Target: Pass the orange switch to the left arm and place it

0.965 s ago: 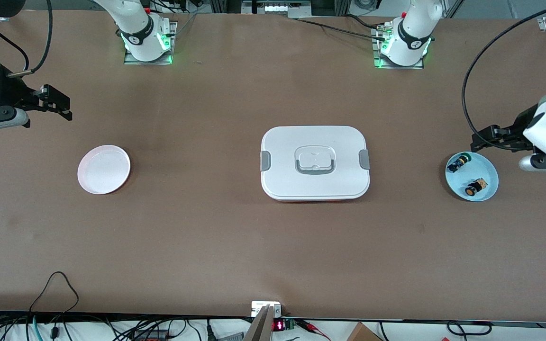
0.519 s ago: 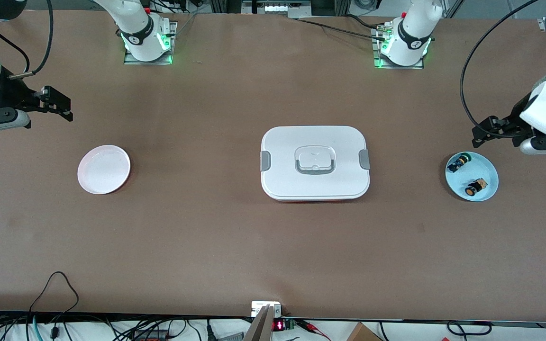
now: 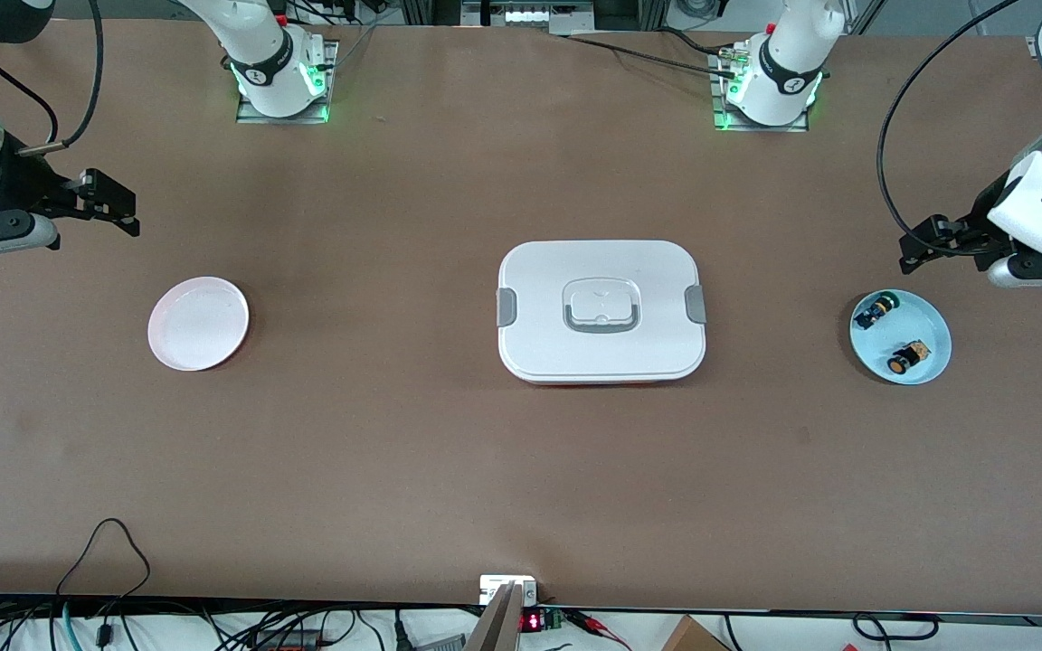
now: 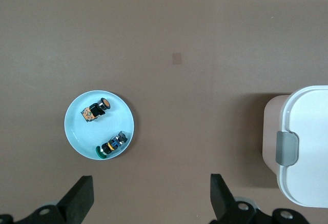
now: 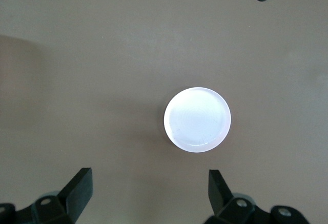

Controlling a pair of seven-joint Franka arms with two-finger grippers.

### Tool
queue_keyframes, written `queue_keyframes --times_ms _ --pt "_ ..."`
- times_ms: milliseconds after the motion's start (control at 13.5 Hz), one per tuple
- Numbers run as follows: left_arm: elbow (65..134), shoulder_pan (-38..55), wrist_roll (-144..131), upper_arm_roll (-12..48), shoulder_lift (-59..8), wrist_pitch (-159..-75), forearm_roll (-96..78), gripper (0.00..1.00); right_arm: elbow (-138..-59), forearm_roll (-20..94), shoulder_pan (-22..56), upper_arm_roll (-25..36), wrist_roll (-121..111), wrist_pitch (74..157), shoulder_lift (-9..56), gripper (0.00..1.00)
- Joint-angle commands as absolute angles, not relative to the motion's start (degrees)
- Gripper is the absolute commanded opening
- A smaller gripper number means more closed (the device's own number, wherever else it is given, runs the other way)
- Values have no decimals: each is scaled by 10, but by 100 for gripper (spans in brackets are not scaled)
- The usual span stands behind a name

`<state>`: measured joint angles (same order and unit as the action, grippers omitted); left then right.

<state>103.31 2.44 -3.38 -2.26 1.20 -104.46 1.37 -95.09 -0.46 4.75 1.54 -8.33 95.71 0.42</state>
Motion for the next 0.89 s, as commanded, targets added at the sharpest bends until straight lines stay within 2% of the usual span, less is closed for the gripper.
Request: queue_keyframes --times_ms 0,816 --pt "1041 31 -37 -27 24 -1041 18 100 -940 -1 48 15 -80 956 10 100" --pt "1034 32 -33 -25 25 -1020 18 100 -940 14 45 17 -81 956 10 100"
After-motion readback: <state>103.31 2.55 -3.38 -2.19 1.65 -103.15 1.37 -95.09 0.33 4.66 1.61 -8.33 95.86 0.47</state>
